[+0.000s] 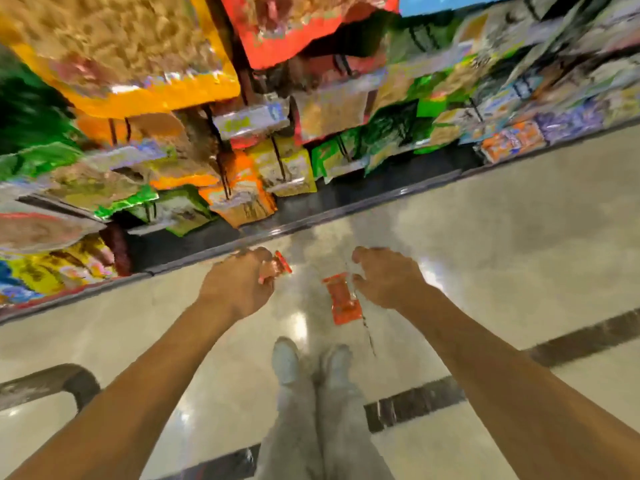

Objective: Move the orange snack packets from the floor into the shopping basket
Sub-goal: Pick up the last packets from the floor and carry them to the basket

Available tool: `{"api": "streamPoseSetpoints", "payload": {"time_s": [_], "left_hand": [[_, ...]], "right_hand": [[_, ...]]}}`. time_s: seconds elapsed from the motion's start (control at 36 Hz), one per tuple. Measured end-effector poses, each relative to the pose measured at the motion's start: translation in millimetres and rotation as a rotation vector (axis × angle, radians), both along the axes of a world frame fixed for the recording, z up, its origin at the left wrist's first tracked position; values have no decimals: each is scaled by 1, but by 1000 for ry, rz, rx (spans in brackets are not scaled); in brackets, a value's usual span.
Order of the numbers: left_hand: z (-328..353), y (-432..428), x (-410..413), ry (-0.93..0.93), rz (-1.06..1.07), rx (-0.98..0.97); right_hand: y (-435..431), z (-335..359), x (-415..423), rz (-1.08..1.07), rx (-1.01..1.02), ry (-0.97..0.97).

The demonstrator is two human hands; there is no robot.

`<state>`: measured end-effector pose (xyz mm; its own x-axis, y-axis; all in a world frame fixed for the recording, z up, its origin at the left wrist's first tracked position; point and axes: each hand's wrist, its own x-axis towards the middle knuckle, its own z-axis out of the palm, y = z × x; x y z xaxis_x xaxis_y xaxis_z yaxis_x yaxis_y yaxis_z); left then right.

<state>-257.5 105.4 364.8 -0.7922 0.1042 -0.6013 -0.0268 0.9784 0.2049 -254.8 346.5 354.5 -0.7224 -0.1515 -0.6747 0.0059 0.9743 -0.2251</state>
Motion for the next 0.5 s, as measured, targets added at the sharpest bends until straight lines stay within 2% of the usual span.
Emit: {"api": "streamPoseSetpoints", "payload": {"time_s": [0.19,0.31,0.5], "left_hand": [[-204,-34,-10,-23,45,-2],[-339,-57,-11,-140,30,-41],[-521,-72,-20,-150,19,-156]], "right_hand": [[-21,-200,-8,-97,40,-123],[-24,-324,14,-139,85,-192],[-29,-510,56,-307,134,-187]]}}
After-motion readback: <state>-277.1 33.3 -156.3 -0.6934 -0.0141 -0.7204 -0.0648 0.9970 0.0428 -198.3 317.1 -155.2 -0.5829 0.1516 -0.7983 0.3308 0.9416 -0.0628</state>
